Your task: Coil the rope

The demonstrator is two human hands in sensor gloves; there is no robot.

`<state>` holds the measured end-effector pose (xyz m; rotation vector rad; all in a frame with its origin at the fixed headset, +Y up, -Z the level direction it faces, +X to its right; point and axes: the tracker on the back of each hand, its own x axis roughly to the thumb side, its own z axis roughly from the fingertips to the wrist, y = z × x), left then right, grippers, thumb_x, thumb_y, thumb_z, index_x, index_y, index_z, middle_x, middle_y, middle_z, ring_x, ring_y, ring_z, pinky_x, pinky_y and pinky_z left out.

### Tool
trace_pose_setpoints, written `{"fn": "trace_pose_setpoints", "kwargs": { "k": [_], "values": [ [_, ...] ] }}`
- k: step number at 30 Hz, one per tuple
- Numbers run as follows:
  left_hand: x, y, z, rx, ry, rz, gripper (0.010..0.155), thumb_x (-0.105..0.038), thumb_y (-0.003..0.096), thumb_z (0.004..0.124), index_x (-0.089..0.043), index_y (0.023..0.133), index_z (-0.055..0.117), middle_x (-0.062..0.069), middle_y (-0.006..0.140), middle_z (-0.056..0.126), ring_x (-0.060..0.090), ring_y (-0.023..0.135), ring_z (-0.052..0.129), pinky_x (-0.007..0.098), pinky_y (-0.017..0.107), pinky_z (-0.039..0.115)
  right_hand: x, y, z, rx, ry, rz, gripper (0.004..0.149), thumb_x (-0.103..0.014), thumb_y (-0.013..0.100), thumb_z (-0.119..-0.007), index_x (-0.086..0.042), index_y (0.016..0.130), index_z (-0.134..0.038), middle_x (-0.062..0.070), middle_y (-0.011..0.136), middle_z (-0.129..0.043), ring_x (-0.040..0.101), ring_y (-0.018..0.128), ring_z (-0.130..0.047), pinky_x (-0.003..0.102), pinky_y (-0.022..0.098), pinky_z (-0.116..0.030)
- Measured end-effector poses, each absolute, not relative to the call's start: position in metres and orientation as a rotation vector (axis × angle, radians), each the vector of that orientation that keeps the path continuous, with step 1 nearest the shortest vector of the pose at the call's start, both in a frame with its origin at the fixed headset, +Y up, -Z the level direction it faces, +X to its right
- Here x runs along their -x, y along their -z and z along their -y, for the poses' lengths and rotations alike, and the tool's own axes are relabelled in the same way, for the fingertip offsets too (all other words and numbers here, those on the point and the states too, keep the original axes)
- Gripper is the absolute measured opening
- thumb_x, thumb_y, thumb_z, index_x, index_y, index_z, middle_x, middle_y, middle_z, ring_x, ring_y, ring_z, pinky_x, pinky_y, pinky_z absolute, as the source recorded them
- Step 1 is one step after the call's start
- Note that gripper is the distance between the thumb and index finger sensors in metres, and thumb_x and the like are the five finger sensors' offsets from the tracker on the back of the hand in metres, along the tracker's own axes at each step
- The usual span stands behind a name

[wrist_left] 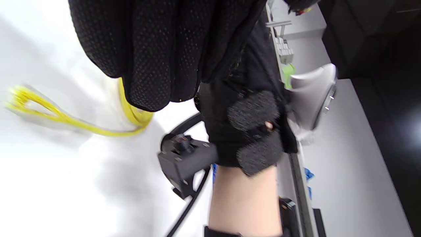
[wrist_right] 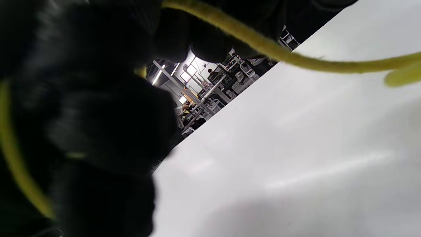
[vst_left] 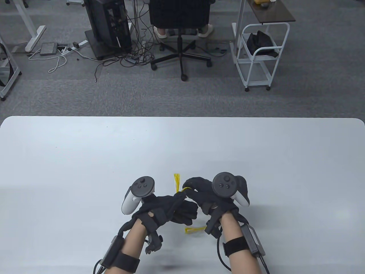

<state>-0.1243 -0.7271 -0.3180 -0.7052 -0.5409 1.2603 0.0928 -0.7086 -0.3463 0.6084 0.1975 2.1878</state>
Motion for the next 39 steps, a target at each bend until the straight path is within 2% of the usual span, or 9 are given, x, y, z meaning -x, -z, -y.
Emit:
{"fn": "trace_pose_setpoints", "kwargs": {
  "k": [7,12,15,20,24,31,34,39],
  "values": [
    [0.136,0.323,0.736,0.614,-1.157,0.396,0.073,-0.053,0.0619,0.034,-0.011,0.108,0.072,0.025,0.105,0.084,0.044,0.082,0.094,0.052,0.062,0.074,-0.082,0.342,0.706,-0.657,-2.111,-0.171,0.041,-0.041,0.059,-0.072,-0.015,0.091,-0.074,0.017,0.104,-0.070,0.049,0.091,-0.072,0.076,0.066,-0.048],
    [0.147,0.322,0.733,0.476,-1.227,0.322,0.075,-0.053,0.0606,0.031,-0.010,0.112,0.065,0.027,0.110,0.076,0.047,0.087,0.088,0.053,0.062,0.073,-0.067,0.336,0.704,-0.713,-2.077,-0.149,0.042,-0.039,0.060,-0.067,-0.014,0.094,-0.070,0.018,0.108,-0.064,0.050,0.095,-0.065,0.076,0.066,-0.047],
    [0.152,0.321,0.731,0.436,-1.256,0.296,0.075,-0.053,0.0610,0.032,-0.009,0.114,0.061,0.027,0.113,0.070,0.047,0.091,0.083,0.053,0.065,0.070,-0.060,0.331,0.702,-0.735,-2.076,-0.118,0.043,-0.038,0.061,-0.067,-0.013,0.095,-0.069,0.018,0.109,-0.061,0.051,0.097,-0.061,0.076,0.066,-0.046],
    [0.164,0.320,0.725,0.245,-1.207,0.184,0.069,-0.053,0.0627,0.038,-0.012,0.115,0.055,0.024,0.116,0.065,0.045,0.096,0.079,0.051,0.066,0.070,-0.051,0.327,0.706,-0.800,-2.166,-0.133,0.042,-0.038,0.061,-0.066,-0.014,0.095,-0.070,0.018,0.107,-0.064,0.049,0.094,-0.067,0.076,0.066,-0.048],
    [0.169,0.320,0.722,0.186,-1.277,0.191,0.065,-0.053,0.0632,0.042,-0.017,0.117,0.048,0.018,0.122,0.054,0.041,0.105,0.068,0.049,0.073,0.062,-0.043,0.326,0.711,-0.837,-2.181,-0.202,0.042,-0.037,0.061,-0.067,-0.015,0.095,-0.071,0.019,0.106,-0.066,0.049,0.092,-0.069,0.075,0.066,-0.049],
    [0.175,0.320,0.720,0.104,-1.479,0.256,0.061,-0.052,0.0630,0.048,-0.023,0.117,0.047,0.012,0.125,0.050,0.036,0.110,0.063,0.045,0.078,0.058,-0.036,0.325,0.718,-0.873,-2.224,-0.286,0.041,-0.038,0.061,-0.067,-0.017,0.096,-0.071,0.018,0.105,-0.069,0.049,0.091,-0.071,0.074,0.066,-0.050],
    [0.173,0.320,0.719,0.110,-1.580,0.330,0.061,-0.053,0.0627,0.048,-0.025,0.117,0.049,0.010,0.125,0.050,0.035,0.111,0.063,0.044,0.079,0.058,-0.035,0.325,0.722,-0.874,-2.246,-0.309,0.041,-0.038,0.061,-0.067,-0.017,0.096,-0.071,0.018,0.105,-0.069,0.049,0.091,-0.071,0.074,0.066,-0.050],
    [0.163,0.320,0.720,0.198,-1.749,0.457,0.061,-0.055,0.0618,0.048,-0.029,0.117,0.047,0.011,0.123,0.058,0.034,0.107,0.072,0.042,0.078,0.063,-0.035,0.327,0.728,-0.860,-2.269,-0.342,0.041,-0.038,0.061,-0.066,-0.017,0.096,-0.071,0.018,0.104,-0.070,0.049,0.090,-0.072,0.074,0.066,-0.051]
  ]
}}
